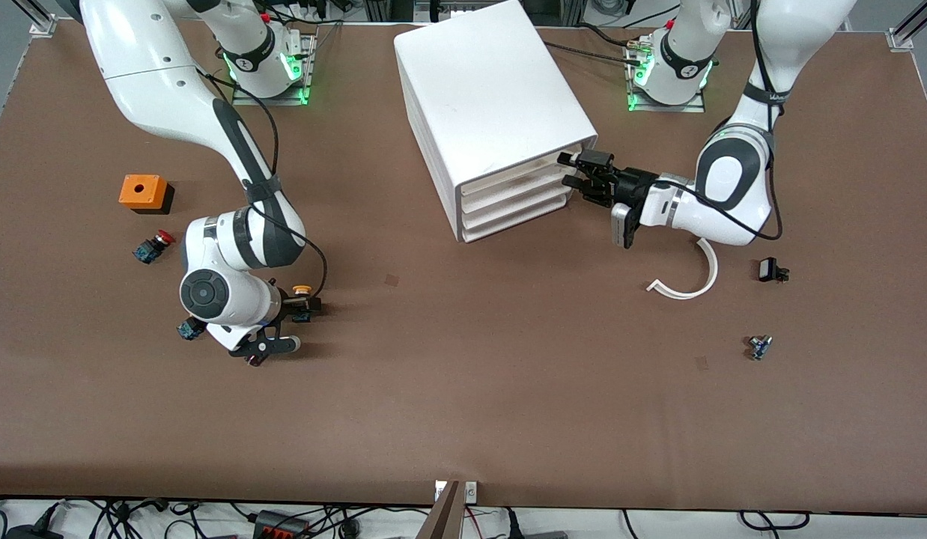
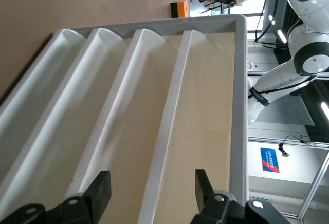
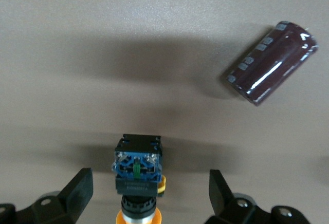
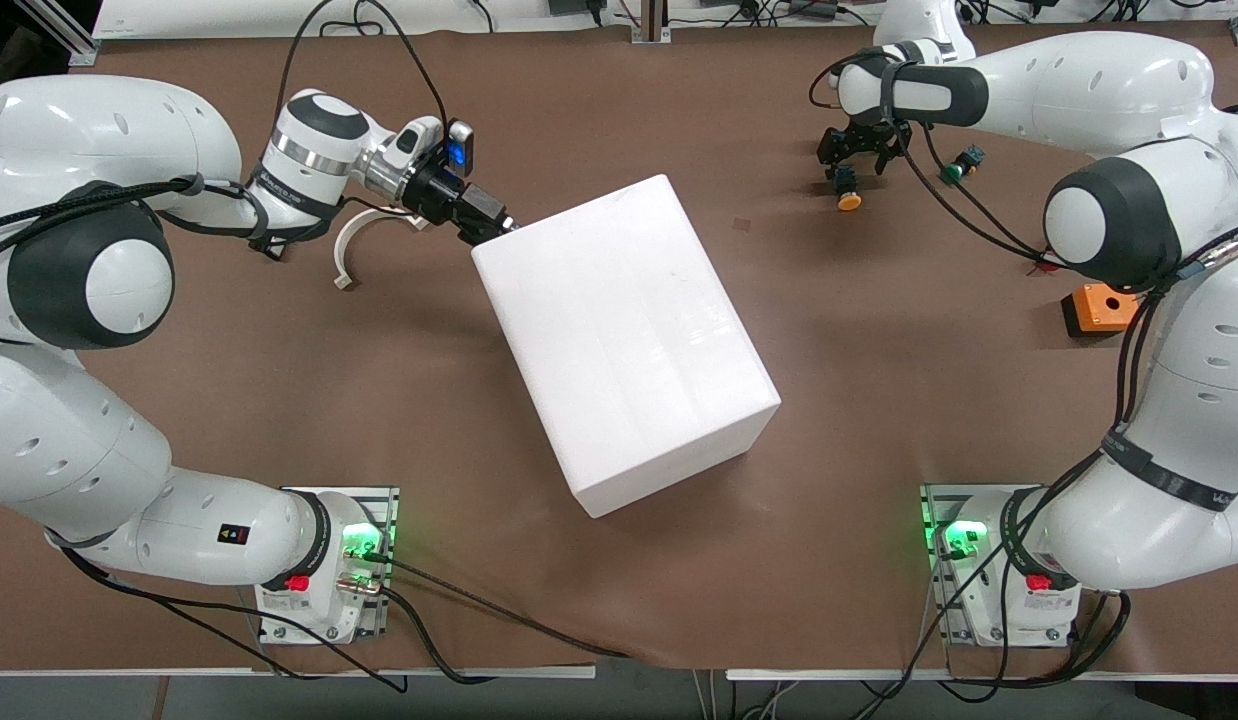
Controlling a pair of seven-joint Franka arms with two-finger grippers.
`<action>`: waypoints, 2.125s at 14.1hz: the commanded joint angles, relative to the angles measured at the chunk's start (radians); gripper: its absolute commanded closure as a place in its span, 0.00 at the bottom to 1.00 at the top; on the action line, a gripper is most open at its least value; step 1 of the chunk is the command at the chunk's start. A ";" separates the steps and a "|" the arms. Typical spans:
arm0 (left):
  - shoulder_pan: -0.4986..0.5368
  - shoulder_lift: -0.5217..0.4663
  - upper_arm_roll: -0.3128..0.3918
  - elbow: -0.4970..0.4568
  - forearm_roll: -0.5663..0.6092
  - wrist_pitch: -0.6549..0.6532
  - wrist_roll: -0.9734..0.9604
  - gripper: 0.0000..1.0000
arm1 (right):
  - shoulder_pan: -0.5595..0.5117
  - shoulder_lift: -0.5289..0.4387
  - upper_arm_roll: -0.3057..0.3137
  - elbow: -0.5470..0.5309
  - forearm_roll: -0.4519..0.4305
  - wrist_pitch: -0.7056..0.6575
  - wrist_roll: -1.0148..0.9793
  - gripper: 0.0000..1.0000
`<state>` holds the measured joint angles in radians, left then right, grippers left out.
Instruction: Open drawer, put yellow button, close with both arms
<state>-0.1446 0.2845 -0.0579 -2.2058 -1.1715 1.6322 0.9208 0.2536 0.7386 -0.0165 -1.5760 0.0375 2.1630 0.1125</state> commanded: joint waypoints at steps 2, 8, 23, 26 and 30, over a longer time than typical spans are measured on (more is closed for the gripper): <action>-0.004 0.016 -0.042 -0.018 -0.036 0.014 0.030 0.44 | 0.012 0.022 -0.003 0.016 0.015 0.011 0.015 0.00; 0.010 0.039 -0.037 0.024 -0.030 0.015 0.050 0.91 | 0.010 0.022 -0.003 0.008 0.015 -0.005 0.010 0.36; 0.094 0.245 -0.023 0.422 0.171 0.005 -0.009 0.64 | 0.029 -0.007 0.000 0.419 0.015 -0.322 -0.008 1.00; 0.100 0.234 -0.019 0.458 0.208 0.000 -0.036 0.00 | 0.050 -0.030 0.016 0.487 0.016 -0.376 -0.008 1.00; 0.114 0.216 -0.014 0.622 0.382 -0.107 -0.282 0.00 | 0.056 -0.093 0.113 0.495 0.013 -0.371 0.003 1.00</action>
<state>-0.0292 0.5042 -0.0736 -1.6947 -0.8805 1.6014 0.7768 0.3100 0.6756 0.0554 -1.0879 0.0422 1.8102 0.1134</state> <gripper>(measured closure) 0.269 0.595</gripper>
